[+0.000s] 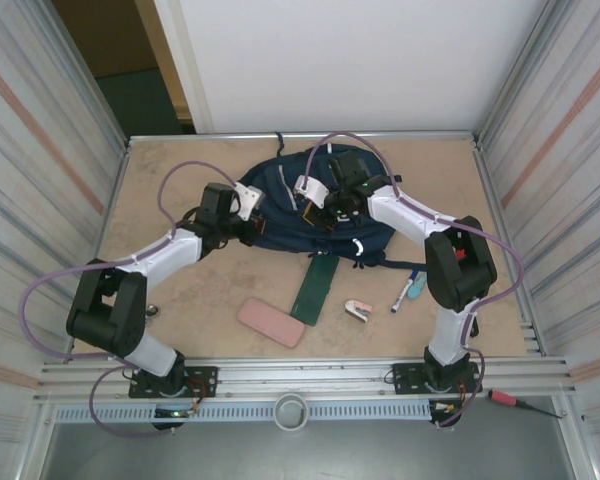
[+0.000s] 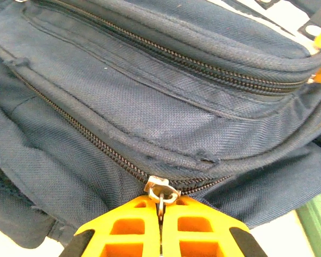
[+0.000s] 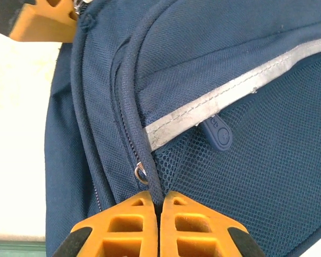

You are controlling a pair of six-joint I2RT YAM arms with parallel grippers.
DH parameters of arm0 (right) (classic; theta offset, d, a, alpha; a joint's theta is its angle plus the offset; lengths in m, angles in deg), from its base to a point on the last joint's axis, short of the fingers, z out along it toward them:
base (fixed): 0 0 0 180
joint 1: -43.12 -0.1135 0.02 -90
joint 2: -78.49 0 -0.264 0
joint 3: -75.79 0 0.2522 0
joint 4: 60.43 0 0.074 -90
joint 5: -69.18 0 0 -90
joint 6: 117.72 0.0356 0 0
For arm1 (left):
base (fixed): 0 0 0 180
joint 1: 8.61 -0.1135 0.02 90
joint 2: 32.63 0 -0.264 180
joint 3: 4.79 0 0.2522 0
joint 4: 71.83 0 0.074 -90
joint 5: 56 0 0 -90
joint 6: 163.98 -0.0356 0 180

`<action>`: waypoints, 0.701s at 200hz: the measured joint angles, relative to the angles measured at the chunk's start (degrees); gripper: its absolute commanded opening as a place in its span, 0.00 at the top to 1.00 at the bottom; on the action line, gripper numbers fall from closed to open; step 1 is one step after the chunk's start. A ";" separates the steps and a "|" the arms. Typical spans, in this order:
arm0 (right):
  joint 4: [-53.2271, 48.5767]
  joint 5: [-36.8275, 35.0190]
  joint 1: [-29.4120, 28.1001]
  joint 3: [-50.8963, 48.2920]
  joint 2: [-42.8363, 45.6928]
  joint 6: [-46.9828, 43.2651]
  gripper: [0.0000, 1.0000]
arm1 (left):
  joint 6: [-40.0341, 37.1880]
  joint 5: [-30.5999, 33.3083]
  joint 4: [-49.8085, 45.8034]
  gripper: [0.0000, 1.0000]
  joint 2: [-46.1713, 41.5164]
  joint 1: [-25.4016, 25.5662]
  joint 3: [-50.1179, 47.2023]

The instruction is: Pack books, pencil case, and school supplies into a backpack

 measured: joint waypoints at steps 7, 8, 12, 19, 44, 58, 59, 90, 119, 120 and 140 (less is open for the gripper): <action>-0.31 -0.94 0.00 0.00 0.00 0.55 0.70 | 0.26 -0.98 0.09 1.00 0.00 0.09 -0.26; -0.39 -1.09 0.00 -0.02 0.02 0.83 0.69 | 0.26 -1.09 0.09 1.00 0.00 0.11 -0.31; -0.57 -1.51 0.04 -0.07 0.04 1.49 0.66 | 0.48 -1.70 0.31 1.00 0.00 0.33 -0.61; -0.52 -2.23 0.13 -0.35 0.13 2.56 0.61 | 0.76 -2.43 0.70 1.00 0.00 0.68 -1.22; 2.54 -2.97 0.07 -5.20 2.38 6.93 0.52 | 2.51 -4.72 2.54 1.00 -0.02 2.95 -3.80; 4.07 -2.93 -0.31 -7.10 3.23 9.09 0.46 | 3.54 -5.81 3.32 1.00 -0.02 4.31 -4.96; 4.15 -2.93 -0.33 -7.15 3.28 9.09 0.46 | 3.56 -5.81 3.34 1.00 -0.02 4.37 -5.01; 7.02 -3.06 -2.25 -7.52 3.30 11.30 0.42 | 4.79 -6.32 4.57 1.00 -0.04 5.29 -5.44; 8.79 -3.82 -5.46 -4.68 1.14 11.37 0.49 | 5.18 -6.67 4.98 1.00 -0.79 5.38 -5.68; 8.85 -3.93 -5.62 -4.46 0.98 11.41 0.50 | 5.18 -6.69 4.98 1.00 -0.81 5.38 -5.68; 9.60 -5.11 -7.04 -2.54 -0.42 9.99 0.81 | 5.18 -6.62 4.98 1.00 -0.98 5.38 -5.68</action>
